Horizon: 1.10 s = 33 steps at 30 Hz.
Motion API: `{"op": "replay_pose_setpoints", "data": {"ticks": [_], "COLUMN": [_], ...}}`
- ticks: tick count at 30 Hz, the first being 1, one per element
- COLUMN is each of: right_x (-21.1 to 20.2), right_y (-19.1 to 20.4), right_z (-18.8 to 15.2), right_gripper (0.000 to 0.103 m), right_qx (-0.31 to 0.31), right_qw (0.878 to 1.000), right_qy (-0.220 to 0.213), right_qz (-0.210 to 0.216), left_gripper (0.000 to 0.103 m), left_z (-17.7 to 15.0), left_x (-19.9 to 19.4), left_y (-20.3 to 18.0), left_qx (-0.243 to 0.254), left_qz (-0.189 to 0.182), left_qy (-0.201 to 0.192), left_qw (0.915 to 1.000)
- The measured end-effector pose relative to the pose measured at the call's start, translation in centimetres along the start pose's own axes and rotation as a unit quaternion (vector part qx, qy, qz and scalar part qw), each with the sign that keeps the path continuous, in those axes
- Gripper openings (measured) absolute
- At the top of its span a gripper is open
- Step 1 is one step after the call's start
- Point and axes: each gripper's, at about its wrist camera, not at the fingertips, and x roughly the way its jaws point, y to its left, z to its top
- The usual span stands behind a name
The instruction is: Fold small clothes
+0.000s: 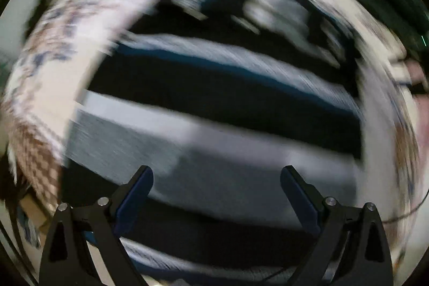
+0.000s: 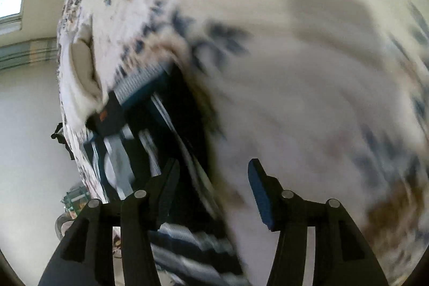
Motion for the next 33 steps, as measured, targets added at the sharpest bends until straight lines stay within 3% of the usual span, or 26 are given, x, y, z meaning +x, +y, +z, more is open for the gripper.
{"op": "replay_pose_setpoints", "data": {"ticks": [5, 8, 11, 13, 15, 16, 17, 22, 28, 30, 33], "right_x": [-4.6, -5.3, -5.0, -3.5, -2.3, -1.7, -1.0, 2.3, 8.4, 9.4, 7.9], "right_y": [-6.3, -8.8, -10.0, -9.3, -8.0, -7.1, -6.1, -0.5, 3.6, 4.2, 5.0], "right_z": [-7.5, -9.8, -9.1, -7.2, -4.9, -3.4, -2.0, 5.5, 11.0, 11.3, 11.8], "right_gripper": [0.055, 0.055, 0.055, 0.055, 0.055, 0.055, 0.055, 0.055, 0.055, 0.007, 0.007], "right_qx": [0.032, 0.029, 0.009, 0.0, -0.006, -0.009, -0.009, -0.017, -0.001, -0.011, -0.052], "right_qw": [0.999, 0.998, 0.999, 1.0, 1.0, 0.999, 0.999, 0.994, 0.993, 0.995, 0.998], "right_qy": [0.002, 0.01, 0.023, 0.026, 0.024, 0.022, 0.02, 0.003, 0.033, 0.025, -0.028], "right_qz": [-0.042, -0.049, -0.036, -0.012, 0.016, 0.034, 0.05, 0.111, 0.113, 0.094, 0.028], "left_gripper": [0.097, 0.097, 0.095, 0.073, 0.037, 0.03, 0.007, 0.005, 0.005, 0.005, 0.005], "left_z": [-7.8, -11.2, -13.6, -14.7, -14.9, -14.6, -14.2, -12.8, -12.6, -12.5, -12.2], "left_x": [1.8, 3.0, 5.2, 6.6, 6.8, 6.6, 6.3, 4.6, 2.9, 2.4, 1.9], "left_y": [-10.2, -15.5, -19.3, -21.0, -21.5, -21.2, -21.0, -19.8, -20.6, -20.7, -20.5], "left_qx": [0.11, 0.158, 0.202, 0.24, 0.258, 0.251, 0.243, 0.205, 0.185, 0.17, 0.16], "left_qz": [-0.082, -0.085, -0.071, -0.029, 0.0, 0.005, 0.005, -0.004, -0.002, -0.006, -0.01], "left_qy": [0.067, 0.081, 0.082, 0.07, 0.052, 0.047, 0.044, 0.044, 0.051, 0.058, 0.059], "left_qw": [0.9883, 0.9803, 0.9734, 0.9678, 0.9648, 0.9667, 0.969, 0.9778, 0.9814, 0.9837, 0.9853]}}
